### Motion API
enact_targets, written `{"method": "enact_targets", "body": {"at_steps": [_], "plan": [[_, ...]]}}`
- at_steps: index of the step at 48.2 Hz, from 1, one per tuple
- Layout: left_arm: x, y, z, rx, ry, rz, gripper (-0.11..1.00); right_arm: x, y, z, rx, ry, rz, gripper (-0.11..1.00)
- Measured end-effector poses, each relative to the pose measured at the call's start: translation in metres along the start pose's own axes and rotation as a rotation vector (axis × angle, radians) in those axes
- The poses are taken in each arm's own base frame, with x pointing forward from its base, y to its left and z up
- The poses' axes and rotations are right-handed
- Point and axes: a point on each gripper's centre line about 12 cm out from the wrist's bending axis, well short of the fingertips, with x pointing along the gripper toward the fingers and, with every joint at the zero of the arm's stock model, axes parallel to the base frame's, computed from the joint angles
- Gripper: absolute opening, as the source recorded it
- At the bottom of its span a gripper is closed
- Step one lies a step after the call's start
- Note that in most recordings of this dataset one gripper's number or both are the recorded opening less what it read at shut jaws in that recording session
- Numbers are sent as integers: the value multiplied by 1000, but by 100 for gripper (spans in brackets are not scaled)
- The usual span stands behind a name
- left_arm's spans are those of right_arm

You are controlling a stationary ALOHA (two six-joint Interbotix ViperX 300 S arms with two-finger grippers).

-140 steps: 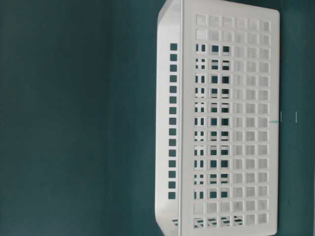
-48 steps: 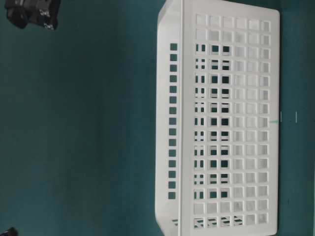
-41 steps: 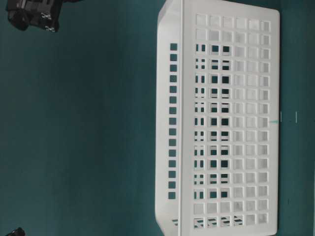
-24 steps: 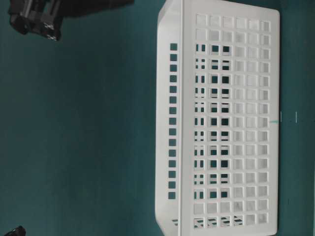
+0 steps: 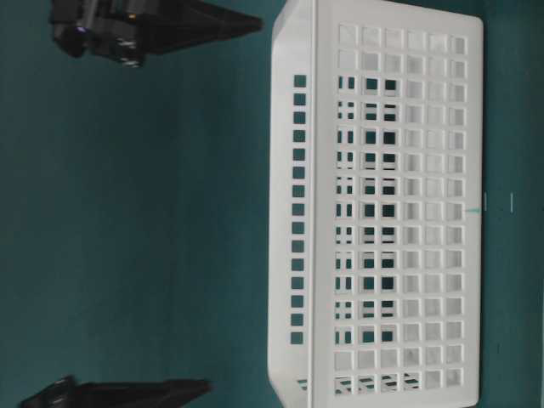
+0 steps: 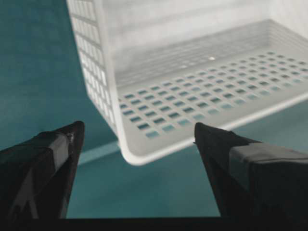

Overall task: Lift the white basket with both hands.
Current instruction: 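Lower both grippers onto the basket's end rims and close them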

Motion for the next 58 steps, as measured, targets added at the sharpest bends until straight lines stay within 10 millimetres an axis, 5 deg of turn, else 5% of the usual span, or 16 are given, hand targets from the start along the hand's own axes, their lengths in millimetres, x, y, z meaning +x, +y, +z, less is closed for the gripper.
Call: {"method": "enact_targets", "body": {"at_steps": [19,39,58], "plan": [[51,10,1,-10,35,115,92,21,4,9,83,-26,25,90],[97,21,-4,-14,54,162,92,68,-4,6,127,-32,17,90],[106,24,-5,-16,56,161,91,75,0,5,138,-40,34,90]]}}
